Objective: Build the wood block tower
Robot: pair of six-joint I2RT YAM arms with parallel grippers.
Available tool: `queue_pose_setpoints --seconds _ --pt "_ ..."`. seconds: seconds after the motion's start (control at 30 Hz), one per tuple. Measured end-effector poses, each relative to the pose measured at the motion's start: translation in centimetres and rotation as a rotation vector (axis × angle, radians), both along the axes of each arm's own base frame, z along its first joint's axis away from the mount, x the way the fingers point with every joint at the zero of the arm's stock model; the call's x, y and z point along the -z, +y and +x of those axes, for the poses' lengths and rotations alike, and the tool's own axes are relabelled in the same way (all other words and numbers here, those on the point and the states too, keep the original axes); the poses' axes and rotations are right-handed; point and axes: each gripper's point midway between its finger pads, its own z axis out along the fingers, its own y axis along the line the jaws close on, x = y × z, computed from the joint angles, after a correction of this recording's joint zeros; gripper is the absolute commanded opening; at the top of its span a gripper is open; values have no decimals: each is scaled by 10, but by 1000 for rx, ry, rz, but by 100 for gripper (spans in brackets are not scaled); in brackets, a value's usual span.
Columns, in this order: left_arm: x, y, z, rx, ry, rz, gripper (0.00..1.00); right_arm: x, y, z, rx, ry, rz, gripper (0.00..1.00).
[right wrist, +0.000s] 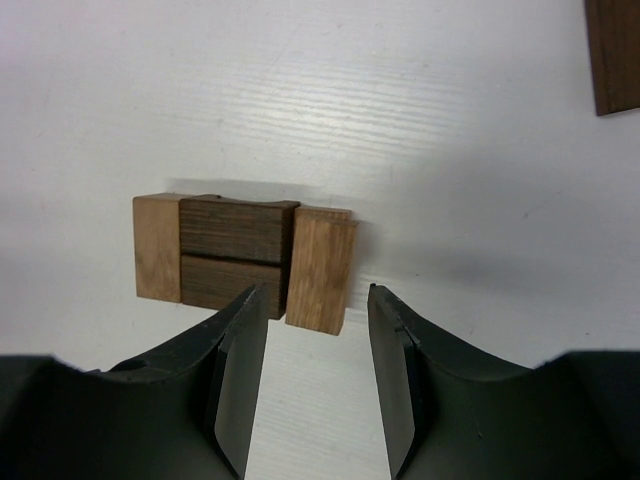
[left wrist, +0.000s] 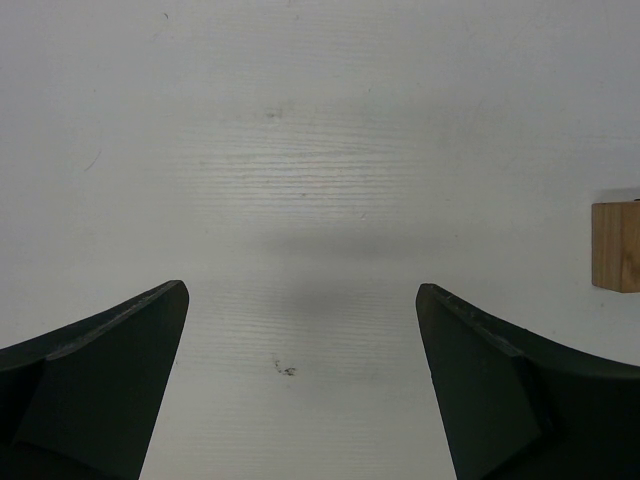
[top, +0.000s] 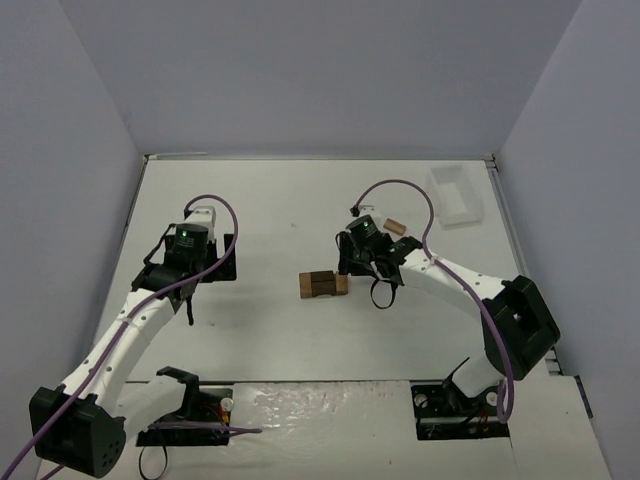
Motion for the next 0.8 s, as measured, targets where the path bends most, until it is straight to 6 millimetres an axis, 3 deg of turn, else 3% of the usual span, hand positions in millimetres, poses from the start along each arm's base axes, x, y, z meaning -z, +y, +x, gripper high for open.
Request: queue_pose_setpoints --seconds 0.3,0.63,0.8 --pt "0 0 0 0 0 0 97 28 -39 0 73 65 -61 52" --pt "0 0 0 0 0 0 97 61 -41 -8 51 156 -108 53" --pt "0 0 0 0 0 1 97 66 -40 -7 45 168 -118 53"
